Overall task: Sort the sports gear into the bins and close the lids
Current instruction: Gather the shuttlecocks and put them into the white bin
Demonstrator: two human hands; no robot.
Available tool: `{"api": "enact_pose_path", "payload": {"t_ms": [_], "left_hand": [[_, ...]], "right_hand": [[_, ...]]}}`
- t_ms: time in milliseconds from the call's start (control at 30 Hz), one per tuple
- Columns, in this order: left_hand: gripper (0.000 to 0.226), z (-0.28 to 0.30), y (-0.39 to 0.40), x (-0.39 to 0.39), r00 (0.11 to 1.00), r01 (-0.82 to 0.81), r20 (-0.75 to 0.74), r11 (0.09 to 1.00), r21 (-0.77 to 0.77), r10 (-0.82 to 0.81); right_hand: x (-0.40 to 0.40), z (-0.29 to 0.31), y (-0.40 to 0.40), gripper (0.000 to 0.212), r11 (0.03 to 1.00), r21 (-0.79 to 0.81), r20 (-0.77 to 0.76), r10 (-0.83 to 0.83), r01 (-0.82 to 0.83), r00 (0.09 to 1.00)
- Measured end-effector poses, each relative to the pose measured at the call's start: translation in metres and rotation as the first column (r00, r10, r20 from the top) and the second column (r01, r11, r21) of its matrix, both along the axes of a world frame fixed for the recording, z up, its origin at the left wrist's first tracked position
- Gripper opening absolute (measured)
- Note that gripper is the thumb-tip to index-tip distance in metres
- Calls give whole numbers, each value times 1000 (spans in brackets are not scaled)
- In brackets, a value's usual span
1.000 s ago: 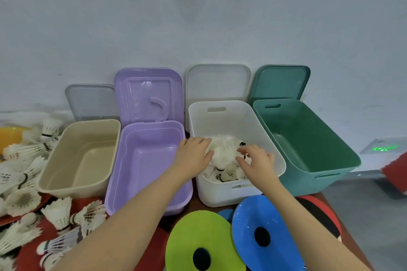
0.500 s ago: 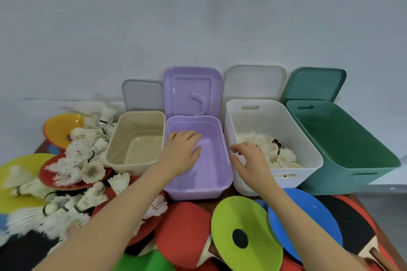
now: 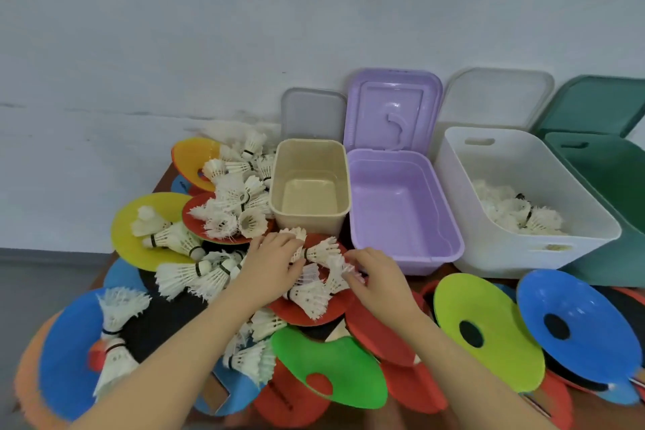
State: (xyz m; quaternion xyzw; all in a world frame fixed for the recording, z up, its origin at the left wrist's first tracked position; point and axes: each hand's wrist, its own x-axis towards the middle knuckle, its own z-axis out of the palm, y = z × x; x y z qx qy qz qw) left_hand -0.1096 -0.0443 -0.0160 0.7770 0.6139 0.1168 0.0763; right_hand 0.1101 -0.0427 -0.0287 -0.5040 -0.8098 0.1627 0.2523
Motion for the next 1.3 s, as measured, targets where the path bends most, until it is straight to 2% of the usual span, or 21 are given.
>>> {"api": "enact_pose_path", "payload": {"t_ms": [67, 133, 200, 300, 400, 600, 767, 900, 1033, 1167, 1300], "left_hand": [[42, -11, -7, -10, 1000, 4, -19, 1000, -14, -4], [47, -18, -12, -18, 999, 22, -22, 999, -28, -23], [61, -20, -16, -21, 998, 68, -8, 997, -46, -68], [78, -23, -19, -19, 986, 166, 0, 983, -83, -166], [66, -31, -19, -11, 962, 256, -62, 956, -144, -267], [69, -37, -22, 1, 954, 292, 10, 921, -257, -300], [57, -38, -26, 6, 960, 264, 126, 958, -115, -249], [55, -28, -23, 6, 942, 217, 252, 975, 52, -223], [59, -10, -9, 17, 927, 189, 274, 949, 254, -258], [59, 21, 13, 45, 916, 179, 291, 929, 323, -277], [61, 46, 40, 90, 913, 188, 281, 917, 352, -295]], "right_hand": [[-11, -10, -7, 32, 997, -45, 57, -58, 60, 997], [-19, -14, -13, 25, 989, -69, 65, -126, 130, 990], [-23, -14, -19, 17, 982, -43, 19, -185, 185, 983], [-20, -14, -25, 18, 972, 25, -57, -230, 232, 971], [-15, -19, -32, 19, 968, 50, -27, -246, 247, 969], [-14, -29, -38, 38, 945, -19, -17, -328, 328, 944], [-8, -30, -40, 38, 955, 33, -11, -296, 296, 955], [2, -15, -43, 36, 960, 123, -102, -239, 251, 966], [16, 10, -35, 37, 951, 187, -198, -207, 244, 958], [41, 39, -18, 38, 937, 209, -290, -215, 281, 933], [84, 63, 6, 38, 911, 277, -310, -216, 306, 926]]}}
